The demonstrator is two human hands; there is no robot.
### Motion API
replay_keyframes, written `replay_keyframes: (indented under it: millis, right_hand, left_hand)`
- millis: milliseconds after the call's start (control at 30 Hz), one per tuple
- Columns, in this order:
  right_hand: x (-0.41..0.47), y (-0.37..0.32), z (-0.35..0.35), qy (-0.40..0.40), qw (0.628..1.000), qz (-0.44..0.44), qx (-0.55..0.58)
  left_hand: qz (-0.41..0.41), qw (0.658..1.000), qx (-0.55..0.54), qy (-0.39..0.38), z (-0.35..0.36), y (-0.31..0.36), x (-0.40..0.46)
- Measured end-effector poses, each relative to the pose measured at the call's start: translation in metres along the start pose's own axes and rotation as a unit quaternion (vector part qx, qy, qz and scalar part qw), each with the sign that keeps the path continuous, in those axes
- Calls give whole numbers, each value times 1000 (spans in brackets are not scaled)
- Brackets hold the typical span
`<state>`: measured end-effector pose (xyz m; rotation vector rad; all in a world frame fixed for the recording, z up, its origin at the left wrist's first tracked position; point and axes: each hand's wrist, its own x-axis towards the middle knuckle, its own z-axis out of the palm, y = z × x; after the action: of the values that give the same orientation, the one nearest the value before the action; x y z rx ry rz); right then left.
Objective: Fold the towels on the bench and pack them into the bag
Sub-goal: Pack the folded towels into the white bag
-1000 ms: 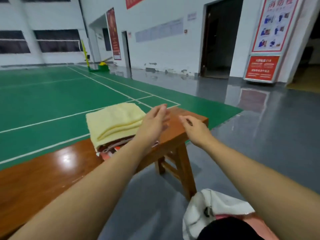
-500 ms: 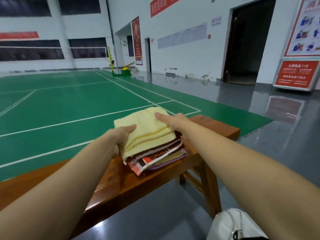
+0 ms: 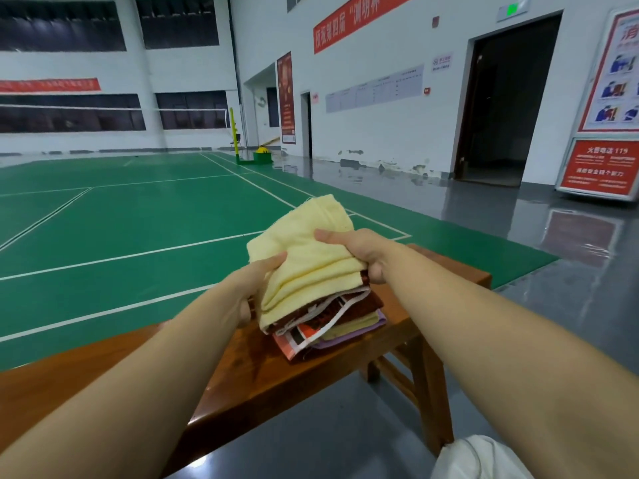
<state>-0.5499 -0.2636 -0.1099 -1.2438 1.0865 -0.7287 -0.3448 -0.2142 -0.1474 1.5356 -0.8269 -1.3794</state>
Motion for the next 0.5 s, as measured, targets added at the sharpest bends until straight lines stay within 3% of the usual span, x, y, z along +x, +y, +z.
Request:
replay_keyframes:
  millis: [200,367,500]
  right_hand:
    - [-30,-32,-15,-54,985,-90,134]
    - [-73,-51,-41,-44,977,-126,169]
    - [-110,-29,-95,-7,969,-142,203]
  left_hand:
    - [72,975,-130,-165,2,32,-45]
    - [75,889,-273,-361,34,42,-63]
    - [49,851,-308,-423,91,16,-51]
